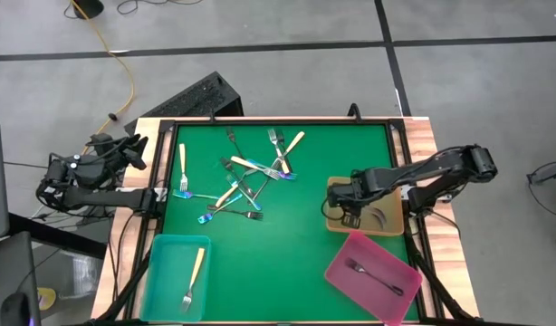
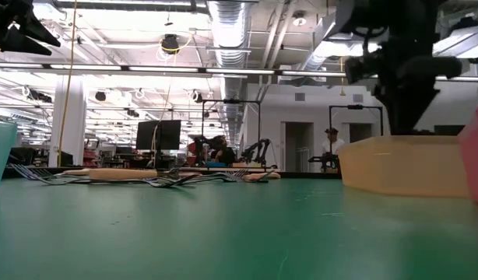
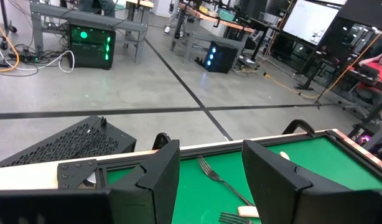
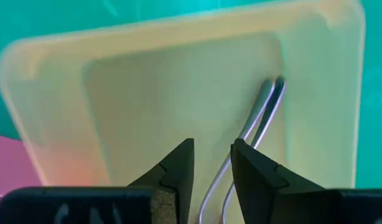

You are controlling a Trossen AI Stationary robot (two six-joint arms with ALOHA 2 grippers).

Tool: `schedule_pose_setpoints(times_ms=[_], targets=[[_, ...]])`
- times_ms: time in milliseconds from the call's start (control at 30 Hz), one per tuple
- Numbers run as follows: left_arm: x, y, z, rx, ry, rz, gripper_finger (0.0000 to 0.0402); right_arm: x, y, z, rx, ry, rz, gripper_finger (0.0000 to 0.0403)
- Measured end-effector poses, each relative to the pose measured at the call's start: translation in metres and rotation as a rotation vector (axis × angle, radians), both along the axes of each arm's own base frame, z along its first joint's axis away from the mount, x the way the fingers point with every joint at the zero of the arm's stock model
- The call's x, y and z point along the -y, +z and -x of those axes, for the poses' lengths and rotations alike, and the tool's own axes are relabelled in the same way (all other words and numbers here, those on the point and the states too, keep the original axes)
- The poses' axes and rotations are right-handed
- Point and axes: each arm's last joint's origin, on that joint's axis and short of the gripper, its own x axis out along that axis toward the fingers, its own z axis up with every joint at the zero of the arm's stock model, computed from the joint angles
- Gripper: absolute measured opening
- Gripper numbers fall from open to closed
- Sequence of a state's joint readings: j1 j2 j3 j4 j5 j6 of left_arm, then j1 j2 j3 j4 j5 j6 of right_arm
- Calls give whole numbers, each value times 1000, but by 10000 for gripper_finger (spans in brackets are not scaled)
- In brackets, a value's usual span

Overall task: Sort silverware by color (type)
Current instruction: Put the black fork into the pink bin

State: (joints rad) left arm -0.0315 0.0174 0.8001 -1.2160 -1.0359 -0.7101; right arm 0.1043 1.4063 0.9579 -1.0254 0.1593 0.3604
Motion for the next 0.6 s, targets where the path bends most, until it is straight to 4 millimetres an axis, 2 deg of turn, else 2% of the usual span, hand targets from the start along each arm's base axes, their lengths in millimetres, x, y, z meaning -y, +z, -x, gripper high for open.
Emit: schedule_pose_setpoints(times_ms=[300,600], targets=[[0,0,0,0,0,0,158,-3,25,-27,242,102,-2,127],[0,0,0,0,0,0,158,4,45,-67,664,110,13,127]])
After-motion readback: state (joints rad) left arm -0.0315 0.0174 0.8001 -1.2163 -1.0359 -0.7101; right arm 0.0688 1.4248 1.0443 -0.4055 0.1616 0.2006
